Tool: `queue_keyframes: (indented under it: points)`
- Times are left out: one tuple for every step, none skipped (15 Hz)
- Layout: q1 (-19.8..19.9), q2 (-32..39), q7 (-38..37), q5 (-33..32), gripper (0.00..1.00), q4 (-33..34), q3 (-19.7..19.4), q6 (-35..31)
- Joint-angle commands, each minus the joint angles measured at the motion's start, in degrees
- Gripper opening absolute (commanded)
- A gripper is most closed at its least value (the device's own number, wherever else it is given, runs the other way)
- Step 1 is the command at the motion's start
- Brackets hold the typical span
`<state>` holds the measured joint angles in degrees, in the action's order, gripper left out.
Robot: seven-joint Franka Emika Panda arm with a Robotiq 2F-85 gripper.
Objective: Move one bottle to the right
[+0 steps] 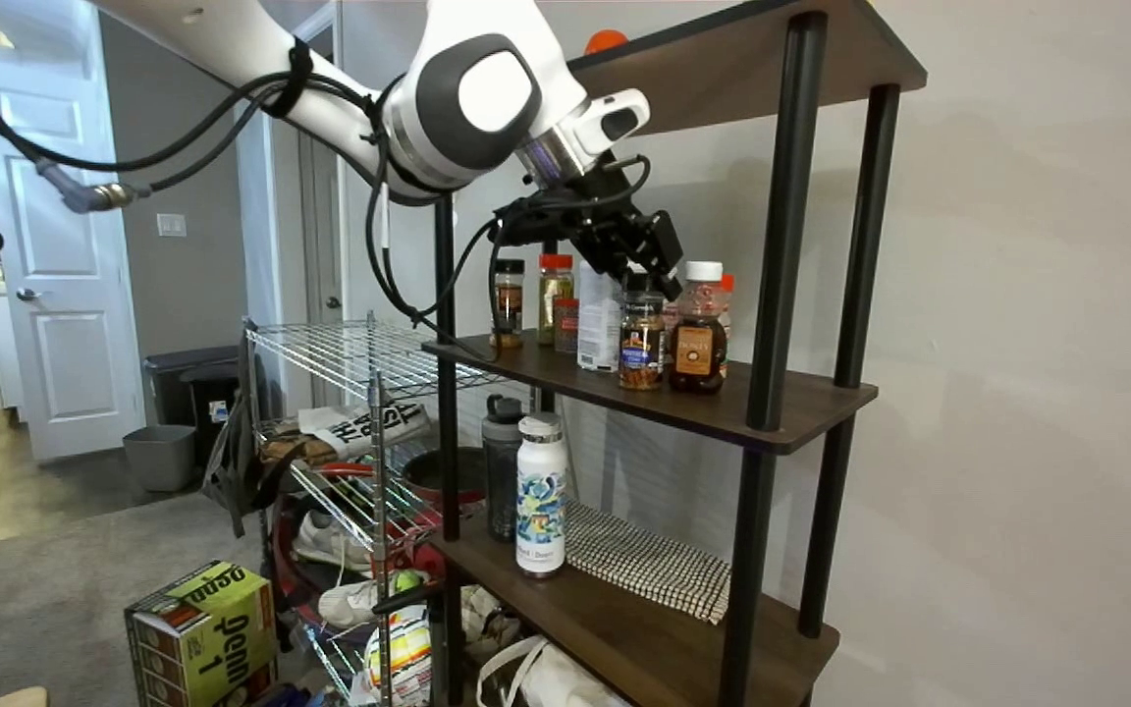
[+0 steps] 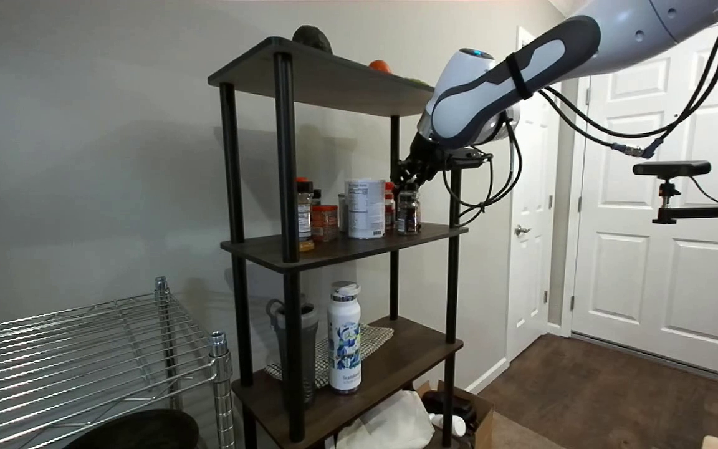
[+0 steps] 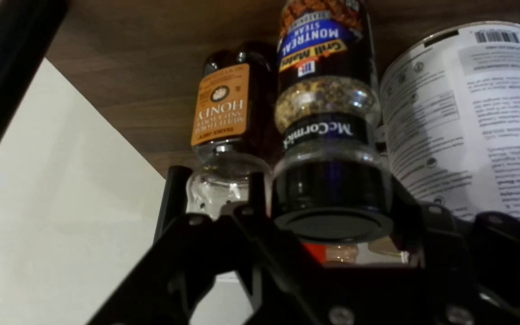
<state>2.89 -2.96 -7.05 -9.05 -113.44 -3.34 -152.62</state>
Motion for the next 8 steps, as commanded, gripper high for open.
queue_keyframes:
  points:
    - [0.31,0.39,0.11,1.3,0.95,0.85,0.12,-1.27]
    - [0.27,0.35,0.18,1.53,0.99,0.95,0.13,-1.32]
    - [0.22,0.17,0.18,1.78,1.0,0.94,0.17,-1.42]
    - [0.18,-0.09,0.18,1.98,1.0,0.87,0.19,-1.52]
    - [0.2,-0.48,-0.12,1.81,1.0,0.74,0.23,-1.6]
    - [0.19,-1.09,-0.09,1.75,1.0,0.43,0.26,-1.86]
    - [0.24,-1.98,-0.47,1.43,1.0,0.05,0.29,-1.15]
    - [0.06,-2.84,0.58,2.49,1.0,-0.44,0.3,-0.48]
